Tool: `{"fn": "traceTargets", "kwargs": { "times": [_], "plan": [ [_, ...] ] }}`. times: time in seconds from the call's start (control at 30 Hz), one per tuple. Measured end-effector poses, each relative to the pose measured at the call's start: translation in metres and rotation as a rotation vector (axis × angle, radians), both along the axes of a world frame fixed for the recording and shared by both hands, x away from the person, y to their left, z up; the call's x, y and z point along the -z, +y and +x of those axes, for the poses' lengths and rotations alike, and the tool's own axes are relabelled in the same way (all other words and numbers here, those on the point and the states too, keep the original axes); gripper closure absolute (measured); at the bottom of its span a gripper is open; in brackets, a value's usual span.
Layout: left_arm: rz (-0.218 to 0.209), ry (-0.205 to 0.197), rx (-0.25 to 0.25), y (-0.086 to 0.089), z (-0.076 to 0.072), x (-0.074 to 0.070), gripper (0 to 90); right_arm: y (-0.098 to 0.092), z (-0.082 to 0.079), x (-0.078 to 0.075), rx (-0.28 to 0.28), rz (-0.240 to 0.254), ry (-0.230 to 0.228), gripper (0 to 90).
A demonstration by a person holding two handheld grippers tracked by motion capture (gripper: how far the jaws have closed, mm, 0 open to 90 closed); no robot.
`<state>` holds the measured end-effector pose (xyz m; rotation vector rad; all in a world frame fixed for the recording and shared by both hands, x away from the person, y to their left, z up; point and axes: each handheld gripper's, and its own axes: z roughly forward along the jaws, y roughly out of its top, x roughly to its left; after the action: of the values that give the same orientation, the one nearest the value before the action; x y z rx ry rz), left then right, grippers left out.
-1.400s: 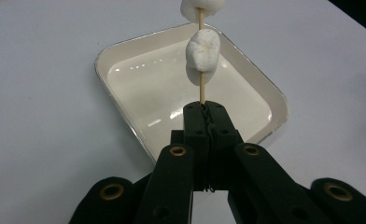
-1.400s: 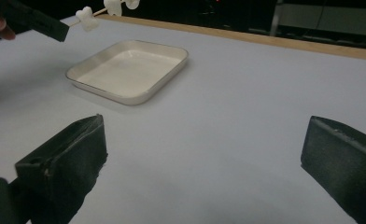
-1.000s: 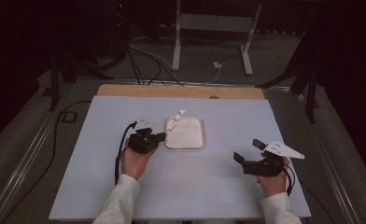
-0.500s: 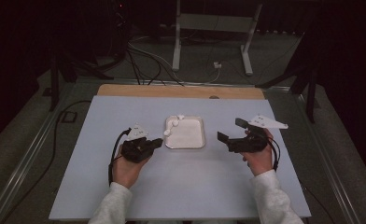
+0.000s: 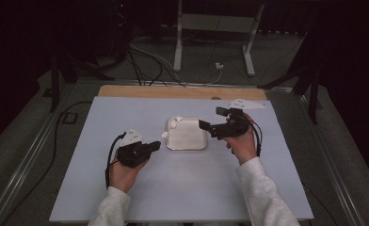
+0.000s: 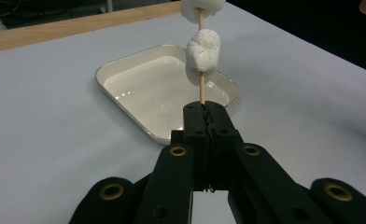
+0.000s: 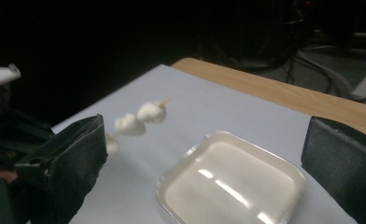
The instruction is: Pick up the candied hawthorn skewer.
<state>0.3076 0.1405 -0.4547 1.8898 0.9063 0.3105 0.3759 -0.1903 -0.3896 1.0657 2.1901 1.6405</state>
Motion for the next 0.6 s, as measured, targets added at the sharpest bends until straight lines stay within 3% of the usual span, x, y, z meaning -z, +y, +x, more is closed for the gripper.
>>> {"fn": "traceTargets", "kwargs": {
  "times": [0.17,0.6],
  "plan": [
    [-0.002,-0.009,-0.008,0.005,-0.001,0.0,90.0,0.011,0.01,-0.004,-0.02,0.027,0.029,0.0],
    [-0.002,-0.017,-0.004,0.005,-0.001,0.001,90.0,0.037,0.024,0.001,-0.092,0.0,0.092,0.0]
  ]
}}
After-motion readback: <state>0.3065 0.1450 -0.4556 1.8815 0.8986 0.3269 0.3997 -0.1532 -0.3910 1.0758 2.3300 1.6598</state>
